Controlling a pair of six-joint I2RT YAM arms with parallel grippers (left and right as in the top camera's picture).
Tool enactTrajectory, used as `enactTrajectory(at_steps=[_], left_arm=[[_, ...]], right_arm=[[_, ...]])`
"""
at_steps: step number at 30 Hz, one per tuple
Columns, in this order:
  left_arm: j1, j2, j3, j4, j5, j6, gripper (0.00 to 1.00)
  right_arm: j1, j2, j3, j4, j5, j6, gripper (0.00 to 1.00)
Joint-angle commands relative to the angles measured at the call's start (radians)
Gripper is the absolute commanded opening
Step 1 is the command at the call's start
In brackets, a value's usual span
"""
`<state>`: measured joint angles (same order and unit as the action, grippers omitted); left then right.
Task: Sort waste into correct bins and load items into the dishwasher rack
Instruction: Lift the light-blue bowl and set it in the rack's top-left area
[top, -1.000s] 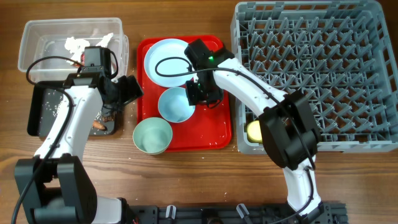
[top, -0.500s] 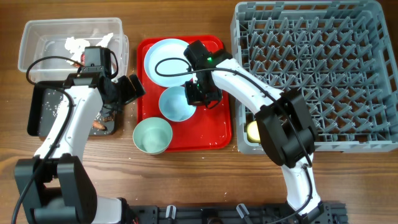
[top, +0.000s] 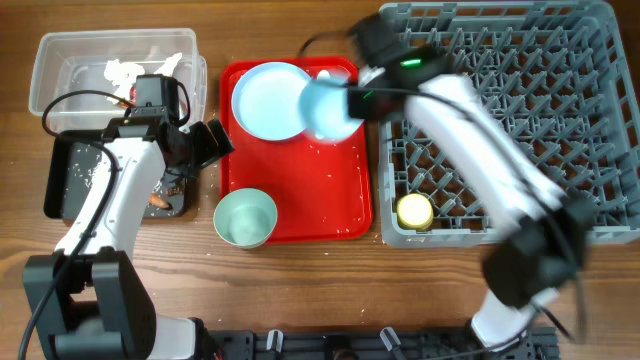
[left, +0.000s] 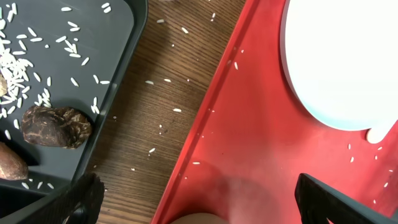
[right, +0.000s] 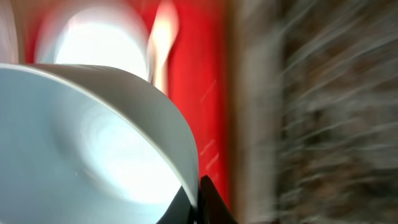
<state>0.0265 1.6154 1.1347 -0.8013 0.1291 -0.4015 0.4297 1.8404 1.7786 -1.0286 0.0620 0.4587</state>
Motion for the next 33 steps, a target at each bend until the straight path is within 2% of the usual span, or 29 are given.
enactTrajectory(at_steps=[1,4,7,16,20,33], left_arm=[[0.006,-0.025,0.012,0.001,0.0,0.005,1.0],[0.006,-0.025,0.012,0.0,0.0,0.005,1.0],[0.006,-0.025,0.012,0.001,0.0,0.005,1.0],[0.006,-0.025,0.012,0.001,0.0,0.005,1.0],[0.006,-0.025,0.012,0.001,0.0,0.005,1.0],[0.006,-0.025,0.012,0.001,0.0,0.005,1.0]], right_arm=[[-0.032,-0.106,0.028,0.051,0.5,0.052,0.04],[-0.039,-0.085,0.026,0.119,0.765,0.047,0.04],[-0.043,-0.034,0.026,0.218,0.914,-0.058,0.04],[-0.048,0.236,0.026,0.709,1.105,-0.708,0.04],[-0.048,0.346,0.026,0.84,1.157,-0.879,0.04],[-0.048,0.427,-0.006,0.83,1.134,-0.874,0.04]])
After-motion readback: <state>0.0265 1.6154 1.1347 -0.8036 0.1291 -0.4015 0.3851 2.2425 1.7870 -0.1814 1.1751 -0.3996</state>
